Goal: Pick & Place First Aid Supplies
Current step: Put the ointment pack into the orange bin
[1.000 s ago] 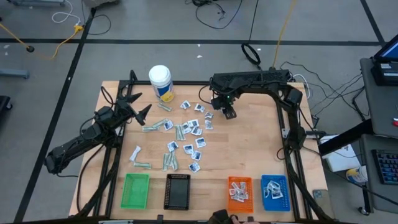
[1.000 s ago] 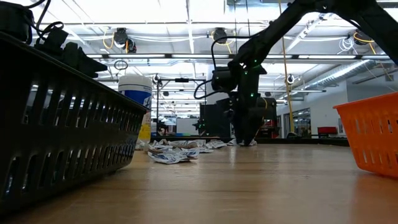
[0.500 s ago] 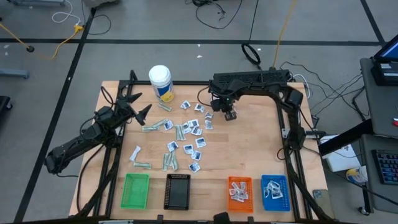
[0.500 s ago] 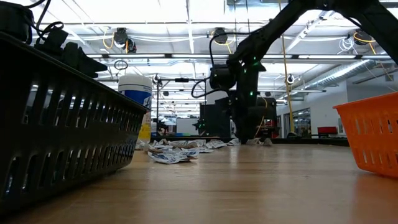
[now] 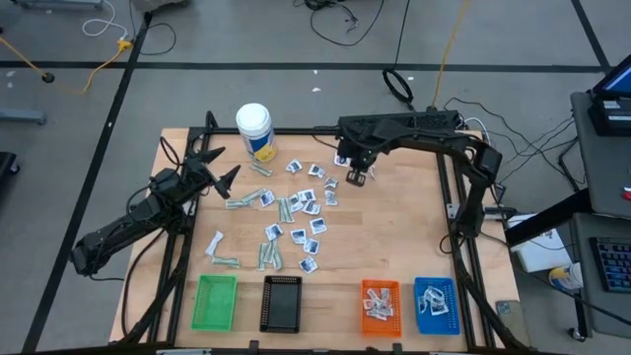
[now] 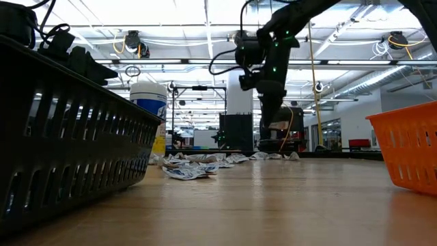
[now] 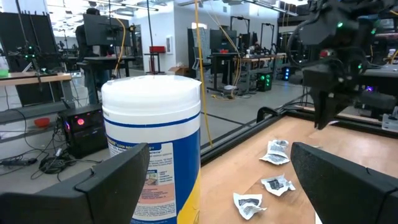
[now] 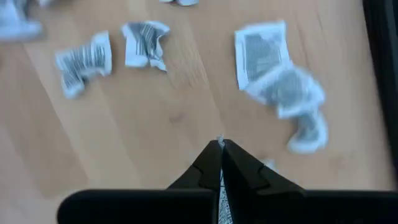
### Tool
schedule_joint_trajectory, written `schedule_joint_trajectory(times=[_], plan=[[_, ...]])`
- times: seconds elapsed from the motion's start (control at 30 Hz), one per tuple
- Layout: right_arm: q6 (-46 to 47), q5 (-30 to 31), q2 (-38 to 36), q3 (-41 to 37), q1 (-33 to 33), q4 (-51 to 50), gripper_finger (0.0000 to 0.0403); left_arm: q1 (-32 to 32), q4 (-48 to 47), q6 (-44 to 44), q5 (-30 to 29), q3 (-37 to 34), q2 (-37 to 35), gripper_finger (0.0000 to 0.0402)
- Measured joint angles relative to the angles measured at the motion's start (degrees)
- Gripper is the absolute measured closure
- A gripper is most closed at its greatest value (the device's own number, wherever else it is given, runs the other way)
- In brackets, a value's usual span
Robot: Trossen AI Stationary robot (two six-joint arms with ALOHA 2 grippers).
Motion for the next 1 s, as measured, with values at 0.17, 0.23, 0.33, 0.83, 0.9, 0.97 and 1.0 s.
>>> schedule_joint_trajectory(times=[0.17,0.23,0.33,0.83,0.9,0.97,1.0], plan=[[23.5,0.0,-2.3,0.0,1.6,-2.6,0.0401,0.0,0.0,0.0,0.0,0.0,0.0,0.0005],[32.8,0.0,-3.2,0.0,3.0,-4.6,0.0401,0.0,0.0,0.0,0.0,0.0,0.0,0.0005],[45.1,0.1,-4.6,0.0,6.6,-8.4,0.0402,0.0,0.0,0.0,0.0,0.0,0.0,0.0005],[93.9,-0.1,-8.3,0.1,41.9,-14.0,0.0402,0.0,0.0,0.0,0.0,0.0,0.0,0.0005],[99.9,0.6,-8.3,0.1,46.5,-14.0,0.0402,0.0,0.0,0.0,0.0,0.0,0.0,0.0005],[105.9,2.1,-8.3,0.1,50.7,-14.0,0.0402,0.0,0.0,0.0,0.0,0.0,0.0,0.0005],[108.7,2.9,-8.3,0.1,52.6,-14.0,0.0402,0.0,0.0,0.0,0.0,0.0,0.0,0.0005]])
